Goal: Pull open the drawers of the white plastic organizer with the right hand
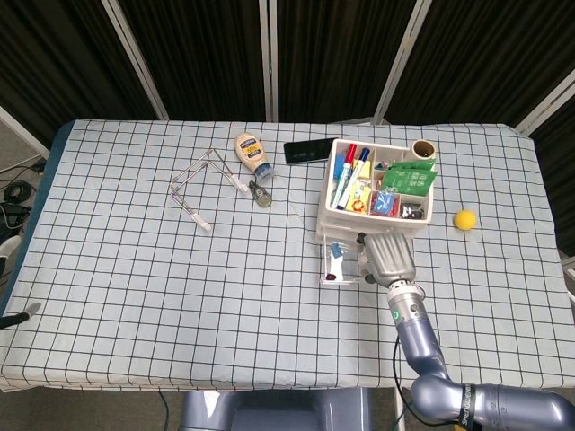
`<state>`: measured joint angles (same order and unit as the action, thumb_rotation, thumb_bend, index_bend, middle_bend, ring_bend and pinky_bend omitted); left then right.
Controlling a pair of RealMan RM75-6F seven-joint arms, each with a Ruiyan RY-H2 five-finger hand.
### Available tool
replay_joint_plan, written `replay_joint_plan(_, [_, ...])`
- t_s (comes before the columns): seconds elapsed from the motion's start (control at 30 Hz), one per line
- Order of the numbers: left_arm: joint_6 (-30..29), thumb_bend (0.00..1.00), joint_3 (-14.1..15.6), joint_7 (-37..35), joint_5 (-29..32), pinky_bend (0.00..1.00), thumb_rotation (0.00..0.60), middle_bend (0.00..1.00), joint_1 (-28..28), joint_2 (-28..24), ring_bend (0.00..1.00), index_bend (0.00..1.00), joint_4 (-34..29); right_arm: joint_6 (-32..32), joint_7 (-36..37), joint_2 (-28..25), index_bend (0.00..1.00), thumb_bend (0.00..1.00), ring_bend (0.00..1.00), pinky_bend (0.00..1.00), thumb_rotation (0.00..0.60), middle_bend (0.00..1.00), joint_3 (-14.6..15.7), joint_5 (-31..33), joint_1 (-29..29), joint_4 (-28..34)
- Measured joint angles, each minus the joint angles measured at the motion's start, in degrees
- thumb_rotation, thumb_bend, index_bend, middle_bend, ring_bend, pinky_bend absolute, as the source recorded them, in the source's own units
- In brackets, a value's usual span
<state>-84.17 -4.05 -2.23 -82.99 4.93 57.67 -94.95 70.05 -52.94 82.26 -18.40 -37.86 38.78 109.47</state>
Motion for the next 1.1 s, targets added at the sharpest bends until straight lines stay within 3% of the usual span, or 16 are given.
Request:
replay_joint_plan(0.27, [0.79, 0.03, 0.46, 0.01, -0.79, 0.00, 0.600, 0.00, 0.45, -0.04, 0.00, 0.00, -0.14, -0.17, 1.59, 0.52, 0.48, 0.15, 1.00, 0.82, 0.600, 1.00, 0.77, 1.72, 1.64, -2.53])
replay_joint_plan(0.7, [1.73, 0.03, 0.45, -0.29, -0.18, 0.00, 0.600, 0.00, 0.96, -0.03, 0.00, 0.00, 0.09, 0.31, -5.41, -0.17, 0.43, 0.15, 1.00, 0.82, 0.600, 1.00, 2.32, 10.38, 7.68, -3.08])
replay_joint_plan(1.1, [2.12, 0.03, 0.59, -0.78, -0.29, 0.00, 0.600, 0.00, 1.19, -0.50, 0.00, 0.00, -0.13, 1.14, -5.54, 1.41, 0.42, 0.15, 1.00, 0.82, 0.600, 1.00, 4.47, 13.36, 10.13, -5.21])
